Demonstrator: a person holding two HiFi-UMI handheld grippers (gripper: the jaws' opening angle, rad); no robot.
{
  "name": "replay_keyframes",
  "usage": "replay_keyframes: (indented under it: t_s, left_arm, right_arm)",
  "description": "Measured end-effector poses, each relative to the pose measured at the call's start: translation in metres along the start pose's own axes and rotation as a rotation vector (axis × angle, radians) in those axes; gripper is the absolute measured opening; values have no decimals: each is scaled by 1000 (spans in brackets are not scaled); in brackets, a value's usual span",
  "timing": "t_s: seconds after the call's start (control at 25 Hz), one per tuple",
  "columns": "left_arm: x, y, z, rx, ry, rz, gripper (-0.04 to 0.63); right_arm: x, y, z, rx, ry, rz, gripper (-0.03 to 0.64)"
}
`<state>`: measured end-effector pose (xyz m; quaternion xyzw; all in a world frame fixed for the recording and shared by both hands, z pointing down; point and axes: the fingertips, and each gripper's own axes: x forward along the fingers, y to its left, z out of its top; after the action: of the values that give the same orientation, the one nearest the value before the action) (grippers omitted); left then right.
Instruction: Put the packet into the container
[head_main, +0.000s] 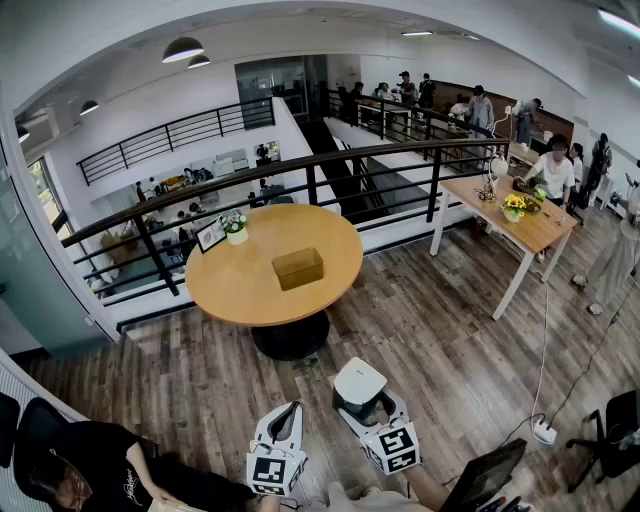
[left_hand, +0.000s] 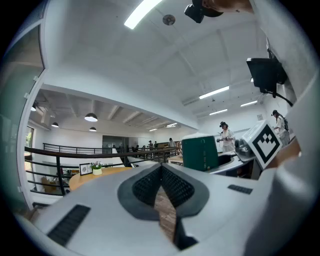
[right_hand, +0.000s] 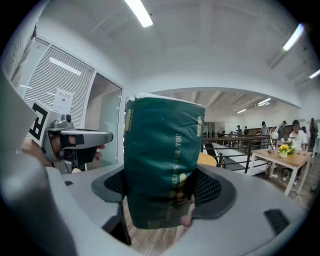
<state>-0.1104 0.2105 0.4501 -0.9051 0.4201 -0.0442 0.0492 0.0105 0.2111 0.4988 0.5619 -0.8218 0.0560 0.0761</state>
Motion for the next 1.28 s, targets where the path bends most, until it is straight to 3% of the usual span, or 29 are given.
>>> replay_keyframes:
  t_s: [0.88, 1.28]
  left_arm:
    - [-4, -3, 3, -1, 5, 18, 6]
    - [7, -29, 14, 8, -8, 30, 5]
  right_arm:
    - [-6, -4, 4, 12, -9, 17, 371]
    - [-22, -24, 5, -10, -15, 32, 371]
